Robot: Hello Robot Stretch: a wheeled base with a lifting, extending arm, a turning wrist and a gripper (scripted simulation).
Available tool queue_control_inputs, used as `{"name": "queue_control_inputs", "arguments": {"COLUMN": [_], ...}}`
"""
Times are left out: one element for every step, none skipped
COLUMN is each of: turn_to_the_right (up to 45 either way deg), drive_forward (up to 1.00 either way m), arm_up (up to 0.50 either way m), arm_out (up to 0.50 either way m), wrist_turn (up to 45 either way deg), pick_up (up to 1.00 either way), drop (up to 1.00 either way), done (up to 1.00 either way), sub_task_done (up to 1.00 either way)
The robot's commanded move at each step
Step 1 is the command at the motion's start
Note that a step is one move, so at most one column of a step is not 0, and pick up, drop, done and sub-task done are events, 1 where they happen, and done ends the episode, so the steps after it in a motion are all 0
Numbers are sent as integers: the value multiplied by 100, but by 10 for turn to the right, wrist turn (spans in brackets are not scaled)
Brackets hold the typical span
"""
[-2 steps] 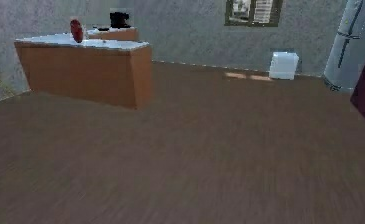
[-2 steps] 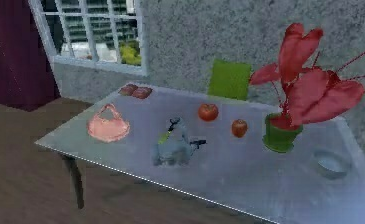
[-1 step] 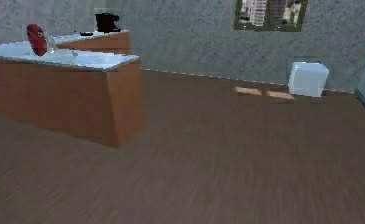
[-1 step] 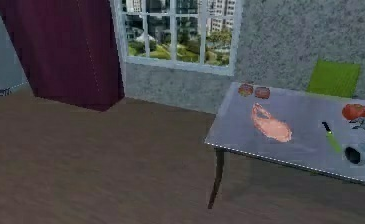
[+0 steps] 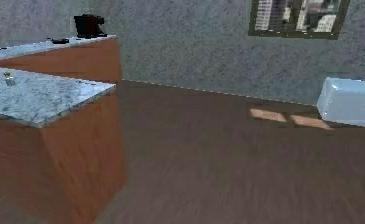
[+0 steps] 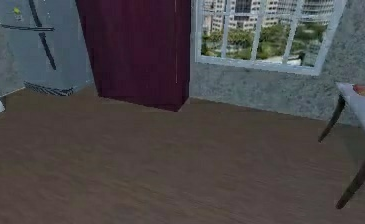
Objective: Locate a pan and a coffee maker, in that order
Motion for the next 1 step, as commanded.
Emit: {"name": "queue_control_inputs", "arguments": {"turn_to_the_right": [30], "drive_forward": [0], "arm_up": [0], "arm_out": [0], "wrist_turn": [0], "pick_up": [0], "drop": [0], "done": [0], "sub_task_done": [0]}}
